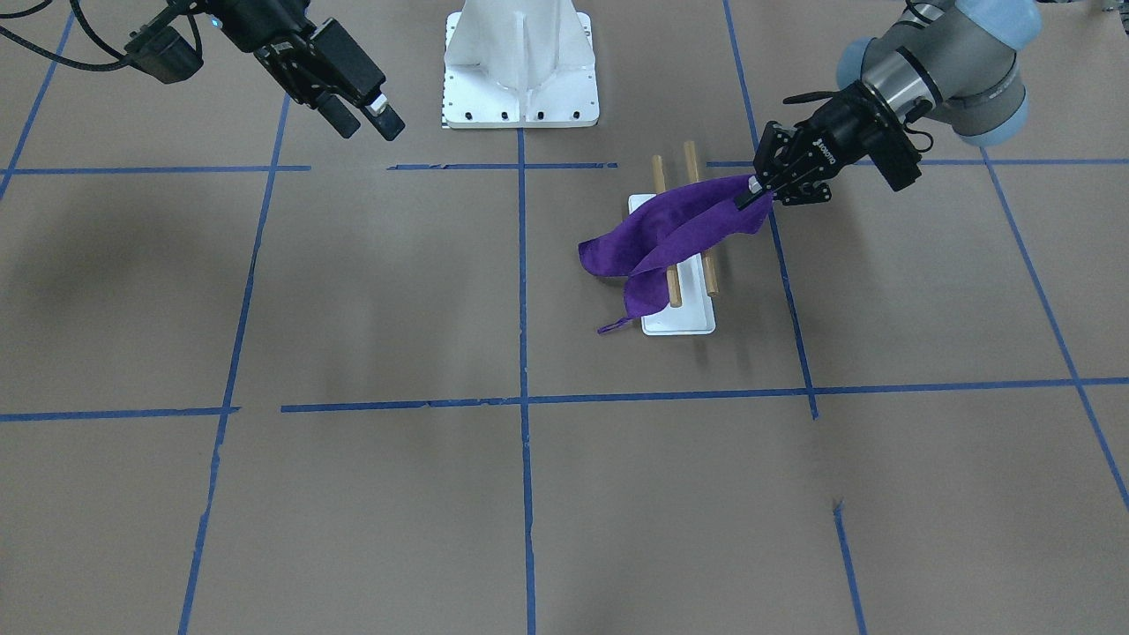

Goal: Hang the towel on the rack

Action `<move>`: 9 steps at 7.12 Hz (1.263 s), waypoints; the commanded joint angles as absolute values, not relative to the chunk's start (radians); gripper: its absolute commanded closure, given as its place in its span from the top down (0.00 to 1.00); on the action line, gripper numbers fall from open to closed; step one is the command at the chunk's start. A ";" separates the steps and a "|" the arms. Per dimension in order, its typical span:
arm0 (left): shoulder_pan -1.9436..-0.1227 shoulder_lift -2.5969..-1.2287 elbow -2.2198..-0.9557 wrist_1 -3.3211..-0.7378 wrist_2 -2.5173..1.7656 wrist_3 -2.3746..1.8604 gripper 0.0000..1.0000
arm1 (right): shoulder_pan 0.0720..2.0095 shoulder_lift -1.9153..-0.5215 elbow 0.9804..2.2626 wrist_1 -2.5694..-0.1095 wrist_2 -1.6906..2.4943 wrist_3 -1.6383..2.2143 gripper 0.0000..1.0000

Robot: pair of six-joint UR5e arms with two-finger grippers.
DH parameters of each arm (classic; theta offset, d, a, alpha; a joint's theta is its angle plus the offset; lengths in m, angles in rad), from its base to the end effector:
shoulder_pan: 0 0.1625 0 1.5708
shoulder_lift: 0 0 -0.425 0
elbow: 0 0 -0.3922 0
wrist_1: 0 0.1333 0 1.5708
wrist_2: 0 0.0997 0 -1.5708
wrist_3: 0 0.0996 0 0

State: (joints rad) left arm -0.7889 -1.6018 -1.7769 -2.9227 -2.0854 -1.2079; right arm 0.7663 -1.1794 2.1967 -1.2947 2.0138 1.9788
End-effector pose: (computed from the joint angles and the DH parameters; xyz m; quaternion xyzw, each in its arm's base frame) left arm 0.2779 -0.3995 0.3939 0.2262 0.6758 0.0342 0.7006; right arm -0.2845 -0.3996 0.1505 -0.0678 -0.6097 0.3211 0.7215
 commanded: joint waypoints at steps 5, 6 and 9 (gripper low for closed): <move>-0.831 -1.623 -1.623 -2.944 -2.097 -1.150 0.55 | 0.767 -1.193 2.200 -1.295 2.010 1.979 1.00; -0.833 -1.614 -1.608 -2.968 -2.097 -1.154 1.00 | 0.767 -1.201 2.200 -1.295 2.010 1.979 1.00; -0.926 -1.592 -1.534 -2.956 -2.100 -0.916 1.00 | 0.863 -1.366 2.195 -1.296 2.066 1.671 1.00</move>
